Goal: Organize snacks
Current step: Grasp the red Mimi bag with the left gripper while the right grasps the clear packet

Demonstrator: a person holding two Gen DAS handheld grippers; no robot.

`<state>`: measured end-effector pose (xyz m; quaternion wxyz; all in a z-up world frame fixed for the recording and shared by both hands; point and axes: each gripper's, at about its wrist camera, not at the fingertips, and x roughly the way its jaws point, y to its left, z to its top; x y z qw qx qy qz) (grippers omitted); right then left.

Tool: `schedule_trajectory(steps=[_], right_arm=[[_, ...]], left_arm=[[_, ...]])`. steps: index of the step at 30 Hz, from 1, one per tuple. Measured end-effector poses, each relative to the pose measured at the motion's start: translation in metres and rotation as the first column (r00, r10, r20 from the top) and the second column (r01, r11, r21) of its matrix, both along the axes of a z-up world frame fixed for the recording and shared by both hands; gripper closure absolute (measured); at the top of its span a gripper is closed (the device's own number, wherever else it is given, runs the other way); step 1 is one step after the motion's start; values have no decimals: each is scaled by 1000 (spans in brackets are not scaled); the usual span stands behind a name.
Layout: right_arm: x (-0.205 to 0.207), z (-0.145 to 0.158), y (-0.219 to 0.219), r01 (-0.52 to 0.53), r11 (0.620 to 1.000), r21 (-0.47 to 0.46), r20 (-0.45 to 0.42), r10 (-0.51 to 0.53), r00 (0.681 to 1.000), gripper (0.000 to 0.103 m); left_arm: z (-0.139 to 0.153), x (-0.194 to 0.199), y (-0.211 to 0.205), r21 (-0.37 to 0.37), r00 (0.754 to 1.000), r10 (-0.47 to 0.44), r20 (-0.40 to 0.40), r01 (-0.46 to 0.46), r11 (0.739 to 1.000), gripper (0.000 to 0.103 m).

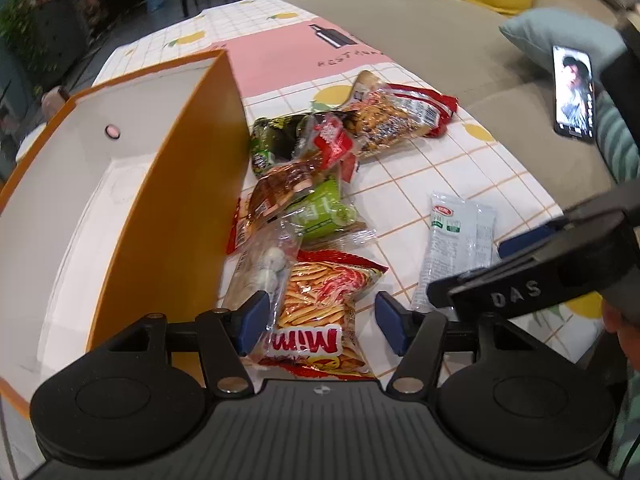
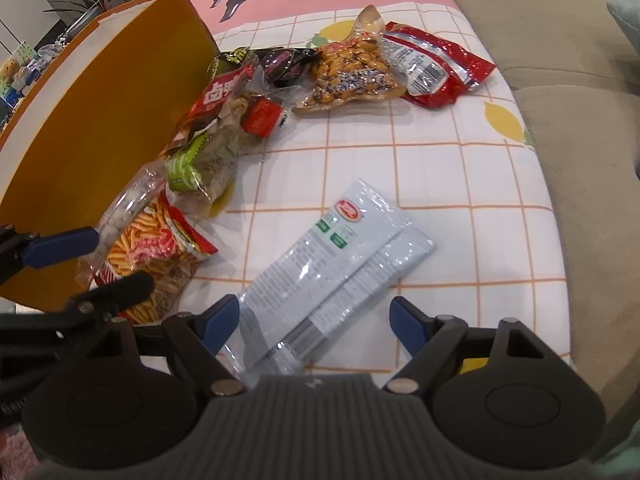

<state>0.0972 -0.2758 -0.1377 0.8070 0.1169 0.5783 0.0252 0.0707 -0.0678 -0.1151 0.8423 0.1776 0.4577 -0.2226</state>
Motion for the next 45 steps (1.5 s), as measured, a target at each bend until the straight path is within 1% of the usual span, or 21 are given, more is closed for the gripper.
schedule_trajectory(steps=[2, 6, 11, 12, 13, 15, 17, 19, 21, 23, 26, 27, 30, 34, 37, 38, 41, 44, 45], right_arm=[[2, -2, 2, -5, 1000, -22, 1, 5, 1000, 23], [6, -4, 7, -28, 998, -56, 21, 29, 999, 20], [9, -7, 12, -60, 993, -98, 41, 65, 997, 20], [9, -7, 13, -63, 992, -107, 43, 68, 997, 20], [10, -8, 13, -66, 991, -117, 46, 72, 996, 20], [11, -9, 15, -73, 988, -135, 47, 80, 996, 15], [11, -11, 17, -84, 986, -143, 46, 91, 995, 14], [12, -12, 21, -102, 980, -170, 46, 112, 993, 14], [11, -13, 22, -116, 975, -190, 46, 127, 991, 15], [10, -14, 22, -129, 969, -209, 45, 141, 989, 18], [7, -13, 18, -144, 966, -214, 45, 157, 987, 23], [6, -12, 16, -150, 965, -213, 44, 163, 986, 26], [2, -11, 10, -180, 960, -215, 37, 192, 981, 26], [0, -11, -4, -202, 957, -210, 8, 209, 978, 27], [-2, -12, -10, -220, 952, -213, -5, 224, 975, 27], [-3, -12, -11, -225, 951, -214, -9, 229, 973, 27], [-3, -12, -12, -219, 953, -208, -11, 222, 975, 26], [-3, -13, -8, -225, 955, -191, 6, 231, 973, 25], [-2, -13, -6, -233, 953, -191, 16, 241, 970, 25]], left_arm=[[-2, -3, -4, 22, 1000, -29, 9, 29, 999, 35], [-6, -6, -9, 40, 998, -68, 6, 68, 997, 35], [-14, -7, -19, 116, 995, -91, 28, 88, 989, 35], [-16, -8, -21, 135, 994, -101, 33, 96, 986, 35], [-18, -10, -23, 159, 993, -114, 38, 107, 982, 32], [-23, -14, -30, 201, 988, -147, 46, 135, 970, 28], [-27, -18, -36, 244, 984, -170, 56, 152, 958, 28], [-30, -21, -40, 273, 980, -187, 63, 164, 948, 26], [-32, -23, -43, 279, 978, -199, 60, 175, 944, 26], [-32, -24, -44, 266, 978, -202, 54, 181, 947, 26], [-29, -22, -42, 228, 981, -191, 36, 177, 957, 26], [-28, -21, -40, 211, 983, -182, 30, 172, 962, 26], [-22, -17, -32, 140, 989, -148, 0, 147, 979, 27], [-18, -6, -21, 34, 995, -73, -69, 76, 997, 27], [-18, 6, -14, -26, 991, 8, -131, -11, 1000, 27], [-18, 9, -14, -32, 989, 29, -145, -34, 999, 27], [-24, 17, -15, -16, 978, 91, -188, -96, 995, 26], [-28, 21, -18, -8, 974, 117, -192, -121, 993, 26], [-29, 22, -18, -4, 974, 124, -188, -127, 992, 28]])
